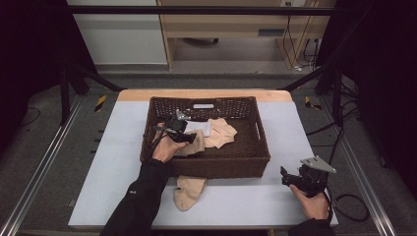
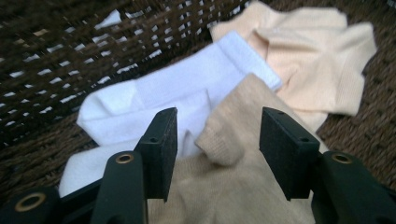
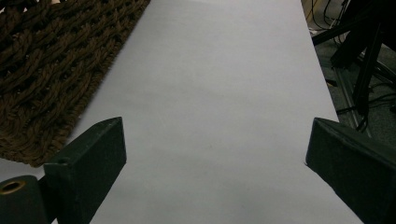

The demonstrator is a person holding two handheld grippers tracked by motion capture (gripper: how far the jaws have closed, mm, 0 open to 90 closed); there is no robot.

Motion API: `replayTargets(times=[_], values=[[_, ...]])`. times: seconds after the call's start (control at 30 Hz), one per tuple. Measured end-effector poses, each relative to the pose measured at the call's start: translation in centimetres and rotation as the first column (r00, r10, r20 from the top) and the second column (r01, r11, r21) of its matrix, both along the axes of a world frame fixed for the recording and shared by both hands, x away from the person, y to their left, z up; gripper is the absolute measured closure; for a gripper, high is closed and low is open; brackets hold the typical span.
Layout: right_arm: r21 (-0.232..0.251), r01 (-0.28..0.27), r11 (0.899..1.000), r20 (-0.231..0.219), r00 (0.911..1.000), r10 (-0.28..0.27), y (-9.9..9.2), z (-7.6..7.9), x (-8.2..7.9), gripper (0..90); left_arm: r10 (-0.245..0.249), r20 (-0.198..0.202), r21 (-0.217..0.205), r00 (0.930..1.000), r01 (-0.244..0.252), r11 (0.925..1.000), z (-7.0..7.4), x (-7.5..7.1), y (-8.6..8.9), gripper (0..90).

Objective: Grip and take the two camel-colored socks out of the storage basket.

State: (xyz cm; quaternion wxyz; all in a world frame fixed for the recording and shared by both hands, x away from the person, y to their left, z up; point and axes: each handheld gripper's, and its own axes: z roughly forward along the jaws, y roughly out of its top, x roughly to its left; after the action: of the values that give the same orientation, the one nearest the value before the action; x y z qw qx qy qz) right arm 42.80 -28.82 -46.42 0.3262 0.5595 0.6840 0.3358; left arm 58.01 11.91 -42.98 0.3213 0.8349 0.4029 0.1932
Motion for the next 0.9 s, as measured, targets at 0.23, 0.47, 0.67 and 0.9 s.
replayTargets(times=[0.23,0.47,0.67,0.9], values=[[0.001,-0.005,1.000,-0.001,1.0000,0.005,0.0,0.0,0.0,5.6,-0.035,-0.029,0.011,0.9990,0.035,0.9993,-0.3,0.1,0.0,57.1],[-0.001,-0.006,1.000,-0.003,1.0000,0.006,0.1,0.0,0.0,5.7,-0.055,-0.063,0.015,0.9965,0.056,0.9983,-0.3,0.0,-0.1,75.6],[0.000,-0.008,1.000,-0.002,1.0000,0.008,0.1,0.0,0.0,5.8,-0.055,-0.085,0.024,0.9949,0.057,0.9981,-0.1,-0.1,-0.2,83.8],[0.000,-0.005,1.000,-0.003,1.0000,0.005,0.0,0.0,0.0,5.9,-0.045,-0.050,-0.076,0.9977,0.041,0.9963,0.8,-0.4,0.4,85.1]])
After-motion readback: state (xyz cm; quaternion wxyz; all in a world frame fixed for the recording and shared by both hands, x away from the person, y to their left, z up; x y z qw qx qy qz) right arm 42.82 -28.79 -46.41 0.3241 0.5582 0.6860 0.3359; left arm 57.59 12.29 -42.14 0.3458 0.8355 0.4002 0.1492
